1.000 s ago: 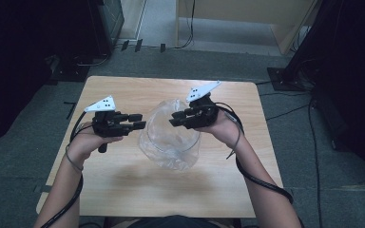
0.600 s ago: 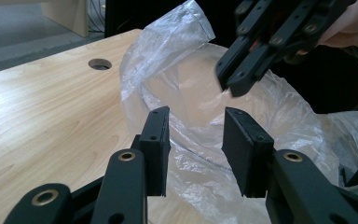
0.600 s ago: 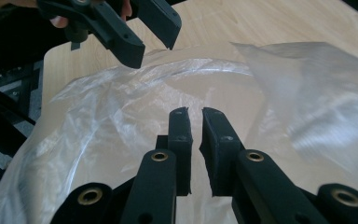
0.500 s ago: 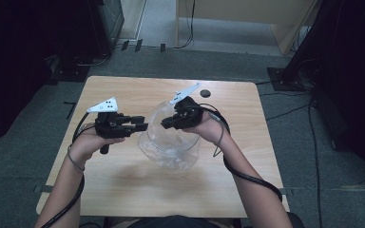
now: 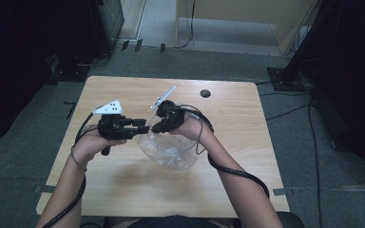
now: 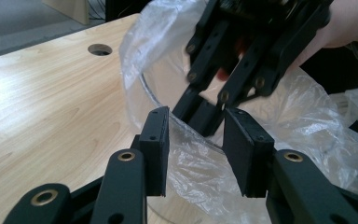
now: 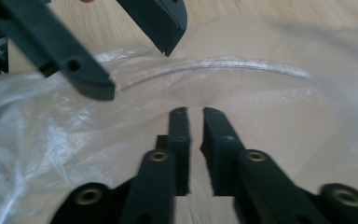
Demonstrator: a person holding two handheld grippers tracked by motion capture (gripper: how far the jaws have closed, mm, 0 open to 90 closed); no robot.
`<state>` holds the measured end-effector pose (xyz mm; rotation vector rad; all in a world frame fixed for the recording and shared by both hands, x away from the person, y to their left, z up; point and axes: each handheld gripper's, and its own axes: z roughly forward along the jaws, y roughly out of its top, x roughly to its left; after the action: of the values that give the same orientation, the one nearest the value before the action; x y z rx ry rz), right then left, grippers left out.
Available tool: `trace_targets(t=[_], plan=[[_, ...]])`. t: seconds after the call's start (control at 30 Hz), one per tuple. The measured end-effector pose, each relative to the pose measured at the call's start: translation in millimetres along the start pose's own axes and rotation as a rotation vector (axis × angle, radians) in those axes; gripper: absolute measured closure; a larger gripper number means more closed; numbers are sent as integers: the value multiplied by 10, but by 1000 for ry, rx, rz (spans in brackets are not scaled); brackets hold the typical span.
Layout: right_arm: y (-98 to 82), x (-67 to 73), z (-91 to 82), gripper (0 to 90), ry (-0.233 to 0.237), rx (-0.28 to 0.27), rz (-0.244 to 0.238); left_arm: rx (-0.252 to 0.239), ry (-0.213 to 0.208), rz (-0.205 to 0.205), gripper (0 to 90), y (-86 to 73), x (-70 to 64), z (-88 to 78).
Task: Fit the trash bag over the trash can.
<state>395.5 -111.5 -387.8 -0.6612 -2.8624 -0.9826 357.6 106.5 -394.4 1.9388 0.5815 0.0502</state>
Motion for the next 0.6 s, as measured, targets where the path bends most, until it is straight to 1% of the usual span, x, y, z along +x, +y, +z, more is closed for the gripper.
trace_targets(t=[0.03,0.07,0.13,0.2,0.3,0.37,0.4,0.47,0.53,0.6], plan=[[3,-5,36,712,0,18,4,3,-1,5,605,-2,1,4],[2,-15,74,699,-11,26,-3,3,-1,5,605,-2,1,4],[-1,-35,128,620,-21,59,5,-6,-7,-6,604,-15,10,14],[-12,-62,163,564,-35,63,6,-12,-12,-17,603,-26,23,13],[-37,-127,206,496,3,72,53,-18,-15,-23,602,-35,32,11],[-38,-137,215,457,8,81,62,-19,-15,-23,603,-36,32,11],[-37,-136,227,425,4,87,56,-19,-15,-23,602,-37,32,11],[-37,-123,264,351,-5,121,38,-19,-16,-22,602,-36,33,7],[-41,-100,313,311,-24,155,12,-18,-15,-19,602,-35,36,-3],[-44,-87,328,303,-29,162,-8,-22,-16,-23,601,-38,41,-12]])
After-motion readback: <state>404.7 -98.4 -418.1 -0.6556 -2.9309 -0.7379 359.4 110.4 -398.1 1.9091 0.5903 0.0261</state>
